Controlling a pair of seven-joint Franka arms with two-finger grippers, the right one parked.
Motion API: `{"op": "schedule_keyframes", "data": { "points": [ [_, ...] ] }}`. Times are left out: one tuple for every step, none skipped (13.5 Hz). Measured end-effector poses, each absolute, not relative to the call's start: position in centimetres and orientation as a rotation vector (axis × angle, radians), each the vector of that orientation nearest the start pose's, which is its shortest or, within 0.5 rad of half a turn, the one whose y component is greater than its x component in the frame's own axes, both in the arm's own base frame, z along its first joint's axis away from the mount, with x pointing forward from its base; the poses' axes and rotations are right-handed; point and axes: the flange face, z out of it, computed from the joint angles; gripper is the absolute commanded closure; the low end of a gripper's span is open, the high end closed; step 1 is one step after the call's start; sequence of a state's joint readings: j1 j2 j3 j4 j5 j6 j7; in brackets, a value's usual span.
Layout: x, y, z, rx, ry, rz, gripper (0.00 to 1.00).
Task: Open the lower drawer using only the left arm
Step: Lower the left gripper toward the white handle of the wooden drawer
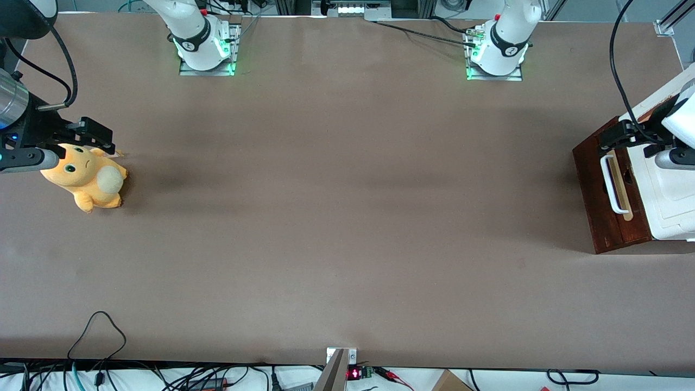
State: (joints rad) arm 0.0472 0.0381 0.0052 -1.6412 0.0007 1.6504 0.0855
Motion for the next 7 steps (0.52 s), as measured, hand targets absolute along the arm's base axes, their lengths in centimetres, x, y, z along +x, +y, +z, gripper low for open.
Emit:
{"op": "schedule_keyframes", "data": {
  "points": [
    [56.8, 3.0, 57.6, -3.142, 0.052, 0.061, 0.0],
    [56.5, 3.0, 57.6, -3.143, 0.051, 0.098, 0.0],
    [56.4, 3.0, 57.8, -3.143, 0.045, 0.111, 0.0],
    [56.4, 3.0, 58.2, -3.143, 0.032, 0.107, 0.0],
    [56.4, 2.9, 58.5, -3.143, 0.018, 0.098, 0.0],
    [56.4, 2.9, 58.7, -3.143, 0.013, 0.093, 0.0],
    [56.4, 2.9, 58.7, -3.143, 0.012, 0.094, 0.0]
  ]
}}
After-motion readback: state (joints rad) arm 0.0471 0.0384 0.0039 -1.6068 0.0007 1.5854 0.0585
